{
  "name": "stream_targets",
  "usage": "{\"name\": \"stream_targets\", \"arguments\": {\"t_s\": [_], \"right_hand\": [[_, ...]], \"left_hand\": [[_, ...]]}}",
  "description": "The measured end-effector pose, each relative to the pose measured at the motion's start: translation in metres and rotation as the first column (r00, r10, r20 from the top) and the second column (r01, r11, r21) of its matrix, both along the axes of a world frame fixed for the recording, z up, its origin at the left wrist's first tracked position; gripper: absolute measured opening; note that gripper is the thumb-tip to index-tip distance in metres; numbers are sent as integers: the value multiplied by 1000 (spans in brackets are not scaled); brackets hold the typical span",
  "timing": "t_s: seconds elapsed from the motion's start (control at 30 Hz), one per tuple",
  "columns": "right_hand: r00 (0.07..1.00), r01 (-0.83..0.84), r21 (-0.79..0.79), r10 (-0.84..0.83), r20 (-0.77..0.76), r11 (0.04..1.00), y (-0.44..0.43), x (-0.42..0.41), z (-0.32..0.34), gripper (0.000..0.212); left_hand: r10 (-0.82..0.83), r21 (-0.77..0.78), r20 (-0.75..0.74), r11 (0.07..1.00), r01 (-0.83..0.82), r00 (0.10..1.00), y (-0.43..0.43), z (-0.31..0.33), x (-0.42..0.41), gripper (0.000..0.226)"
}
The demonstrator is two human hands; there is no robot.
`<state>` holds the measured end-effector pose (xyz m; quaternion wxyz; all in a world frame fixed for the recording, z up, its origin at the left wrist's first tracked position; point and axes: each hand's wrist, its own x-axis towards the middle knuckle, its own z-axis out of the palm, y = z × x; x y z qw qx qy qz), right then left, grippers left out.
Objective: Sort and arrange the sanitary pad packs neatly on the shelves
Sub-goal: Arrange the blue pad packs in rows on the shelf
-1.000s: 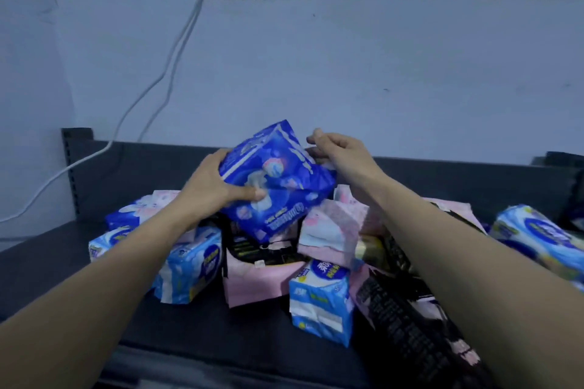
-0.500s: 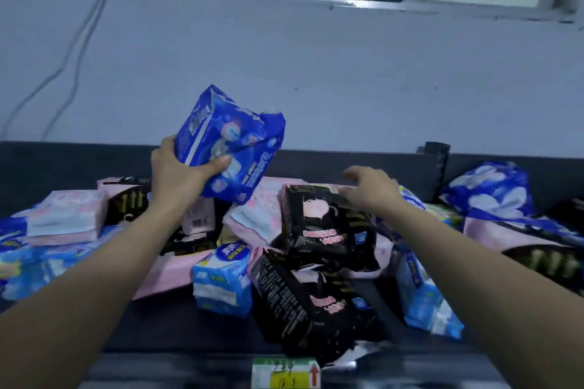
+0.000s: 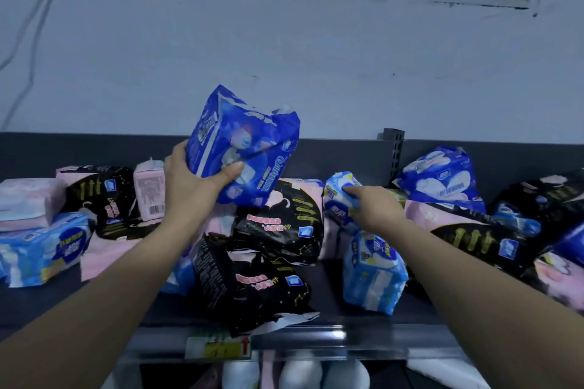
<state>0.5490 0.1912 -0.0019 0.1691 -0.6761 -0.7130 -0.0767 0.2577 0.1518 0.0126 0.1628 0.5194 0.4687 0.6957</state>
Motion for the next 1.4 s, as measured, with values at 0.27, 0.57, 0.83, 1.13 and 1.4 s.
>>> {"name": "stream_targets", "arguments": {"t_s": [0.27, 0.57, 0.83, 1.13, 1.4], "right_hand": [[992, -48, 74, 39, 120, 996, 16, -15, 2, 57], [941, -173, -58, 183, 286, 983, 80, -61, 11, 30], [953, 55, -66, -33, 301, 996, 113, -65, 9, 32], [941, 130, 236, -45, -335, 963, 100, -47, 22, 15], [762, 91, 401, 196, -618, 912, 81, -19, 69, 35]], "left_hand": [[-17, -26, 27, 1000, 18, 999, 14, 5, 14, 107], [11, -96, -106, 995, -22, 994, 66, 19, -15, 99], [-146, -163, -145, 979, 122, 979, 99, 19, -26, 89], [-329, -110, -17, 939, 325, 944, 95, 30, -9, 61], [-433, -189, -330, 901, 391, 839, 88, 47, 23, 71]]}}
